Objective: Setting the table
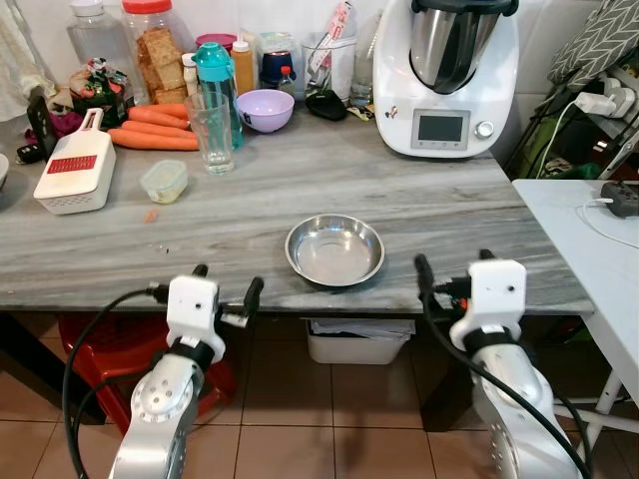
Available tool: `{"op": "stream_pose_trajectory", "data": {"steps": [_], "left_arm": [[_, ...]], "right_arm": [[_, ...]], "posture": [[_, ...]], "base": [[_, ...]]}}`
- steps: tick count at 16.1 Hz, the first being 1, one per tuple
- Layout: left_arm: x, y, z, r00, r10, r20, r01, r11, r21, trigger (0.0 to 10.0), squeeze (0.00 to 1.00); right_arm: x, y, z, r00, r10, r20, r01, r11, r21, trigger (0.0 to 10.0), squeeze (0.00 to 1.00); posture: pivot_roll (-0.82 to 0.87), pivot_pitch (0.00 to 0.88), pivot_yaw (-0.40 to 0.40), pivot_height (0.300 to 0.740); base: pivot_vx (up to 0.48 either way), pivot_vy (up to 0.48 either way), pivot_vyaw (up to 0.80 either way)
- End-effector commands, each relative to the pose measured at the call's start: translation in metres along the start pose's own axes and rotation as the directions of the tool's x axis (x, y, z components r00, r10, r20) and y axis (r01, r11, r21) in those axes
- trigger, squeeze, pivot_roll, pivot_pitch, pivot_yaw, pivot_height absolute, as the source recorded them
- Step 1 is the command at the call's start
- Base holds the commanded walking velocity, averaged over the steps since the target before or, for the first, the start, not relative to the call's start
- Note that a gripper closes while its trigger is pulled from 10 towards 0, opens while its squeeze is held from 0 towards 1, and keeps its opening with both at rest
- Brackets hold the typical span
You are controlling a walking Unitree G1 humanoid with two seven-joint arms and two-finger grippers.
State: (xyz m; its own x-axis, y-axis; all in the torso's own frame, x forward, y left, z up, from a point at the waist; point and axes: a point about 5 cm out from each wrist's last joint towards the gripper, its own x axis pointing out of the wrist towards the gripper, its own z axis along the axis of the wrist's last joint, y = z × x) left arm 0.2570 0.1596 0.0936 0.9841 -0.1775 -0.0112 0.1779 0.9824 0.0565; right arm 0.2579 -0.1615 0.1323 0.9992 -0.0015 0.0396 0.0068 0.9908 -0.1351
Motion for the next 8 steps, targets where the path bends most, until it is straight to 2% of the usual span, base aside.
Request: {"op": "stream_pose_trajectory", "data": {"steps": [1,2,3,4,5,8], "left_arm": [[0.000,0.003,0.000,1.000,0.026,-0.008,-0.026,1.000,0.015,10.0,0.00],[0.003,0.003,0.000,0.999,0.033,-0.008,-0.032,0.999,0.018,10.0,0.00],[0.005,0.003,0.002,0.999,0.037,-0.003,-0.037,0.999,0.020,10.0,0.00],[0.008,0.002,0.002,0.999,0.042,-0.002,-0.042,0.999,0.020,10.0,0.00],[0.009,0.001,0.003,0.999,0.047,-0.001,-0.047,0.999,0.025,10.0,0.00],[0.011,0.001,0.002,0.999,0.052,-0.005,-0.052,0.998,0.044,10.0,0.00]], "right_arm": [[0.000,-0.006,0.009,0.999,-0.033,0.033,0.033,0.999,-0.010,10.0,1.00],[0.000,-0.006,0.011,0.999,-0.030,0.038,0.030,1.000,-0.009,10.0,1.00],[0.000,-0.004,0.014,0.999,-0.021,0.044,0.022,1.000,-0.010,10.0,0.94],[0.001,-0.003,0.013,0.999,-0.017,0.037,0.016,1.000,0.009,10.0,0.14],[0.000,-0.002,0.013,0.999,-0.017,0.035,0.017,1.000,0.006,10.0,0.00],[0.000,-0.002,0.012,0.999,-0.019,0.026,0.019,1.000,0.007,10.0,0.00]], "posture": [[-0.05,0.000,-0.023,0.740],[-0.05,0.000,-0.023,0.740],[-0.05,0.000,-0.023,0.740],[-0.05,0.000,-0.023,0.740],[-0.05,0.000,-0.023,0.740],[-0.06,0.000,-0.021,0.740]], "base": [[0.000,0.000,0.00],[0.000,0.000,0.00],[0.000,0.000,0.00],[0.000,0.000,0.00],[0.000,0.000,0.00],[0.000,0.000,-0.50]]}}
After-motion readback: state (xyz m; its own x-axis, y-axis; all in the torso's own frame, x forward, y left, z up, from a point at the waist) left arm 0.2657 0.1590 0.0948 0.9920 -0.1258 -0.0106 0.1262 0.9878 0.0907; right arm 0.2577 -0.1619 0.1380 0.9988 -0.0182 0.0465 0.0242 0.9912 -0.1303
